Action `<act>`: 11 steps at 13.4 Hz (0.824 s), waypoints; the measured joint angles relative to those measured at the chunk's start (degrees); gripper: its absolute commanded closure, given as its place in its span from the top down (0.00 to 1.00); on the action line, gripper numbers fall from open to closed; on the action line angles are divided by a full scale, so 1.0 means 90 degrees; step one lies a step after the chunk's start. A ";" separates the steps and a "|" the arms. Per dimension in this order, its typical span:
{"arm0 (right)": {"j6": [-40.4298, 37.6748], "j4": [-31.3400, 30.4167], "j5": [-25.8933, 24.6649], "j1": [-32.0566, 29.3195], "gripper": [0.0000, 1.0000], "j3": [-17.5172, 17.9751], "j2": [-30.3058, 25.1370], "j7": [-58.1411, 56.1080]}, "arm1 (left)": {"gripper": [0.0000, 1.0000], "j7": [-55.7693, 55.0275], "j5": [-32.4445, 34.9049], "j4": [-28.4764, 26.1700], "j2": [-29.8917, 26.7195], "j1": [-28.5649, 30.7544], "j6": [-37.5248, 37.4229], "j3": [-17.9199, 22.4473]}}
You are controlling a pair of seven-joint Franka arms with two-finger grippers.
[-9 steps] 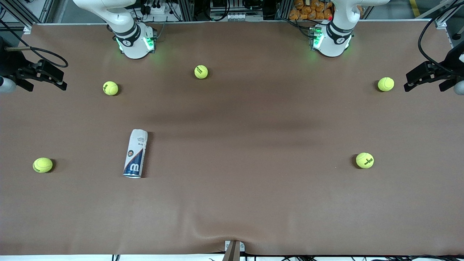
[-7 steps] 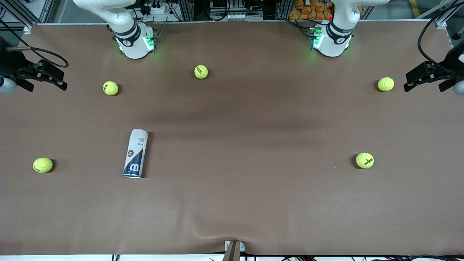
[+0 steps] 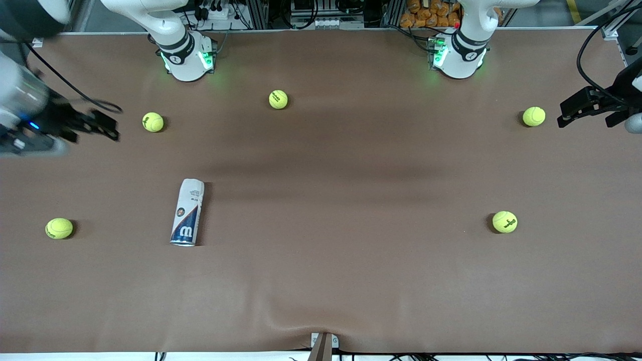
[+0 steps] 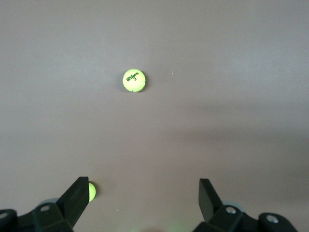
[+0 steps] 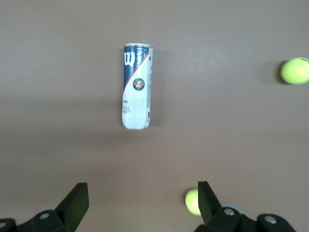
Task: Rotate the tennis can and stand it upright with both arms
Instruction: 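Reach the right gripper down to the lying tennis can, then close the right gripper on the tennis can's body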
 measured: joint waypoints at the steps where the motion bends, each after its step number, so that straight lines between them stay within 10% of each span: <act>1: 0.0610 -0.0433 0.0000 0.0071 1.00 0.0006 0.0116 0.0003 | 1.00 0.0000 0.0000 -0.0003 0.0000 0.0001 0.0000 0.0001; 11: 0.3761 -0.1312 -0.0011 0.0439 1.00 0.0006 0.2212 0.0461 | 1.00 0.0000 0.0000 -0.0031 0.0013 0.0002 0.0000 0.0002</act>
